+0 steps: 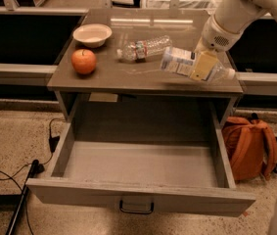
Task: Pick blue plastic bottle from top drawer and place on counter
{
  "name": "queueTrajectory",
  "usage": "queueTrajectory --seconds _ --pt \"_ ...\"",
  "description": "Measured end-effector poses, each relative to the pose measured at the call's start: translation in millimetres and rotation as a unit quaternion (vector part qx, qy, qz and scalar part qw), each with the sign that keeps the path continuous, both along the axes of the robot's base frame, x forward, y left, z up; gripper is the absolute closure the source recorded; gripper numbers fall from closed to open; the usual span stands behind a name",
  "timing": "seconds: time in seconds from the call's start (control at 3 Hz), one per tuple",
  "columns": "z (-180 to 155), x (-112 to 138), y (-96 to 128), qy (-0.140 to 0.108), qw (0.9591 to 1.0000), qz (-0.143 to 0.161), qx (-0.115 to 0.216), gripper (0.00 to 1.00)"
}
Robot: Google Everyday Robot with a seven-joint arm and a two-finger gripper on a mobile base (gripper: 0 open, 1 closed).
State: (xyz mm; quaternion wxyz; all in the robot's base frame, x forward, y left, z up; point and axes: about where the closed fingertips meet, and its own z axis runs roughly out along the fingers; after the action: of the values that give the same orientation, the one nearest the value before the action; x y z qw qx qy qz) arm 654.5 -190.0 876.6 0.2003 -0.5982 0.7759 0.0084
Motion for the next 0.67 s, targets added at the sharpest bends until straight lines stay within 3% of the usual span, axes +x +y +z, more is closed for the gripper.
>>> queueTrajectory --seconds 0.33,0.67 --pt "-5 23 -13 0.008 0.9979 -0.057 0.031 1.0" --pt "-15 38 -21 0.019 0.9946 -0.089 0.049 1.0"
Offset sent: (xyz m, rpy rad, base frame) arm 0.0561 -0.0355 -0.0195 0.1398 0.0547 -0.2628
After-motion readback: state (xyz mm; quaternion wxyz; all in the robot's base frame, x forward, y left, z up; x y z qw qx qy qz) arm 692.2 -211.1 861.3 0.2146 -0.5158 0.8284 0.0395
